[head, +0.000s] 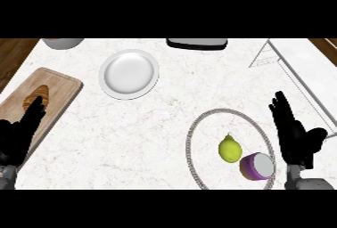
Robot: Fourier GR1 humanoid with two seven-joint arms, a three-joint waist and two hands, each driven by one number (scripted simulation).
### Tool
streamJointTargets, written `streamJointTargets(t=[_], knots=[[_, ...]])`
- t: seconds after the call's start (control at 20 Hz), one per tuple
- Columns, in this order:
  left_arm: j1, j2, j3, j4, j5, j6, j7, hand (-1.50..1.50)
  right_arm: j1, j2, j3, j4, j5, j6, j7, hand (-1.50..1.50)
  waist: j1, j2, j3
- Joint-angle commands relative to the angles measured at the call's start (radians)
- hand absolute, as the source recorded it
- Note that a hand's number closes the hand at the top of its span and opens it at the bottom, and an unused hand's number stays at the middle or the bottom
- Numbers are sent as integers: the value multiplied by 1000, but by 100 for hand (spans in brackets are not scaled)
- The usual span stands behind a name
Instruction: Pick the pear from the placemat and place it in the tiered shelf
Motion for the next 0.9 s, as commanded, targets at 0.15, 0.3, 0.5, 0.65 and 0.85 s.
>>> streamJointTargets(t=[0.15, 0.3, 0.5, 0.65, 0.85], knots=[[-60, -99, -74, -139, -46, 21, -51, 0, -124, -88, -97, 87, -54, -4, 275, -150, -36, 31, 37], [-69, -134, -81, -99, -25, 15, -55, 0, -135, 183, -274, 45, -308, -174, 239, -150, -146, 1, 70], [-121, -181, -129, -141, -53, 16, -78, 0, 28, -235, -59, 259, 258, -224, 332, 150, -69, 57, 23], [-111, -225, -174, -141, -83, 36, -68, 0, 20, -67, -79, 251, 326, -496, 313, -150, -56, 34, 35], [-151, -263, -163, -90, -119, 51, -69, 0, 68, 13, -121, 127, 284, -569, 220, -150, -58, 30, 37]])
